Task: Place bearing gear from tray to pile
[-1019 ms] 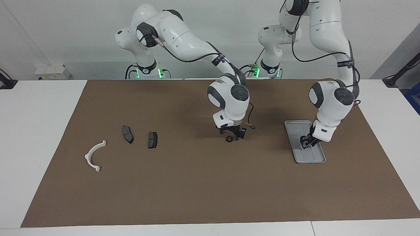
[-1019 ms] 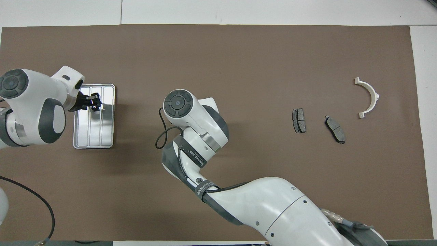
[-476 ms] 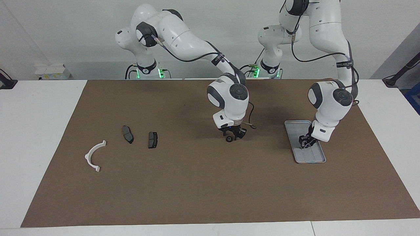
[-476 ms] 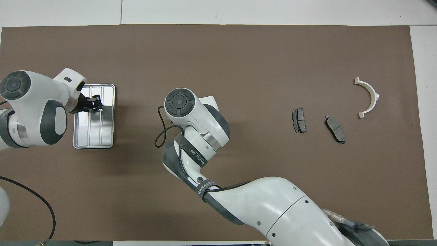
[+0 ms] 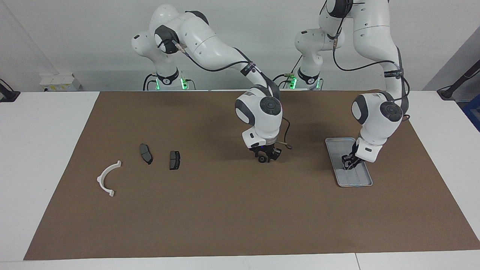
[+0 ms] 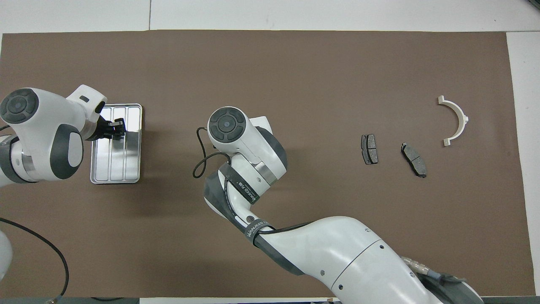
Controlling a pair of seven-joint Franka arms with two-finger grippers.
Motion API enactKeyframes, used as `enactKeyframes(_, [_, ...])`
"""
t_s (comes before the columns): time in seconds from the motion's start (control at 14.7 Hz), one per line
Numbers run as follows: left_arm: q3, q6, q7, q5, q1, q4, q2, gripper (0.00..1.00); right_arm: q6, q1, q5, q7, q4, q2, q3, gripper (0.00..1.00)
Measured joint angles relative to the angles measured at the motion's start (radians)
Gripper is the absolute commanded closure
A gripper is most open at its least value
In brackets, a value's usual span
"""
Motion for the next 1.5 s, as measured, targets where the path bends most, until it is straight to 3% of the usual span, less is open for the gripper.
enactKeyframes(0.2, [0.0,0.0,0.0,0.0,0.0,0.0,0.0,0.6,0.016,-0.006,0.0,0.0,-0.004,0.0,0.0,0.39])
enactKeyframes(0.34, [0.0,0.001,0.0,0.0,0.0,0.0,0.0,0.6,0.02,-0.007,-0.001,0.0,-0.011,-0.002,0.0,0.63])
enactKeyframes(0.48, [0.0,0.001,0.0,0.0,0.0,0.0,0.0,0.6,0.069,-0.007,0.0,0.0,-0.023,-0.003,0.002,0.63])
enactKeyframes(0.75, [0.0,0.006,0.0,0.0,0.0,0.0,0.0,0.6,0.105,-0.007,0.0,0.0,-0.057,-0.02,0.002,0.89])
enactKeyframes(0.88, [0.0,0.012,0.0,0.0,0.0,0.0,0.0,0.6,0.114,-0.007,0.0,0.0,-0.067,-0.025,0.002,0.97])
enactKeyframes(1.16, [-0.001,0.017,-0.001,0.0,0.0,0.0,0.0,0.62,0.097,-0.008,-0.001,-0.001,-0.063,-0.026,0.001,1.0])
enactKeyframes(1.36, [-0.001,0.017,-0.002,0.0,0.0,-0.003,0.0,0.65,-0.041,-0.032,-0.006,-0.079,-0.019,-0.026,-0.006,1.0])
enactKeyframes(1.5, [-0.001,0.018,-0.002,0.0,0.0,-0.006,0.0,0.72,-0.127,-0.085,-0.006,-0.177,0.038,-0.03,-0.01,1.0])
